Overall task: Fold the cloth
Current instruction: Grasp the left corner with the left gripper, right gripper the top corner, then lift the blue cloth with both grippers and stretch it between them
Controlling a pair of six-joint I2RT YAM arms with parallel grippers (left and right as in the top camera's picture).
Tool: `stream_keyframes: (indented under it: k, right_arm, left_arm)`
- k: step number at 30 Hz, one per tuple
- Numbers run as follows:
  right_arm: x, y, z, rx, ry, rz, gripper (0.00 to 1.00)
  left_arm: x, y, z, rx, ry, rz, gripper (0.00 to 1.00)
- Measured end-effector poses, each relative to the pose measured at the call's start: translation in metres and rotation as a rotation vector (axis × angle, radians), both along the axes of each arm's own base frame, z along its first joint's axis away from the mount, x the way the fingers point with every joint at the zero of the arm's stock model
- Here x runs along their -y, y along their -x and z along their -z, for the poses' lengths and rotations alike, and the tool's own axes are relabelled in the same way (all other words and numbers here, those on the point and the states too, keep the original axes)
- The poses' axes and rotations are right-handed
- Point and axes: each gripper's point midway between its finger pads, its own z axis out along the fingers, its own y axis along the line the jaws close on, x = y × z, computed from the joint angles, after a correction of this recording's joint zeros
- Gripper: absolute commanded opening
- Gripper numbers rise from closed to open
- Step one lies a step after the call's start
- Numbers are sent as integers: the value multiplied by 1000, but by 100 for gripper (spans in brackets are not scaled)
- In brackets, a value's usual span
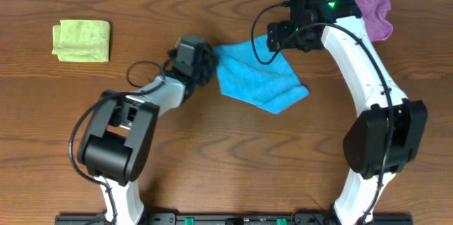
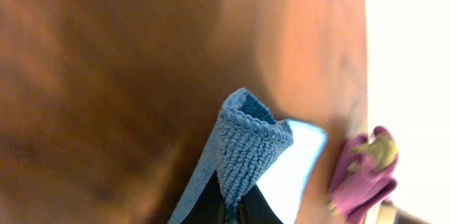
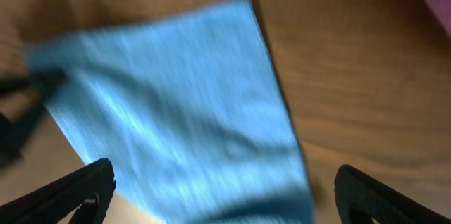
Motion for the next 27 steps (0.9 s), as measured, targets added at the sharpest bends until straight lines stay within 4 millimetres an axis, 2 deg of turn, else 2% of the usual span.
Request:
stream_keyframes:
  k: [5,8,11,15,17,21,27]
  right_arm:
    - [5,23,7,-97,21,-9,99]
    - [7,32,11,-134,30,-11,99]
    - [7,36,24,-153,34,-11,99]
    - [11,52,65,-211,45,-8,95]
    - [12,62,83,-240,43,-10,89]
    - [8,67,109,-232,12,-13,86]
    - [-1,61,114,-197,-38,-27,85]
  left_arm:
    - [-21,-29,-27,75,2,-19,6]
    - [-26,-36,-35,86,-16,-12,9]
    - [-25,-36,-36,80,-43,20,29]
    - [-23,-33,-34,85,-75,67,64]
    - [-22,-32,-34,88,-82,89,75]
    - [-24,-27,-29,74,-97,126,87]
    - [-35,-19,-20,27,-101,167,90]
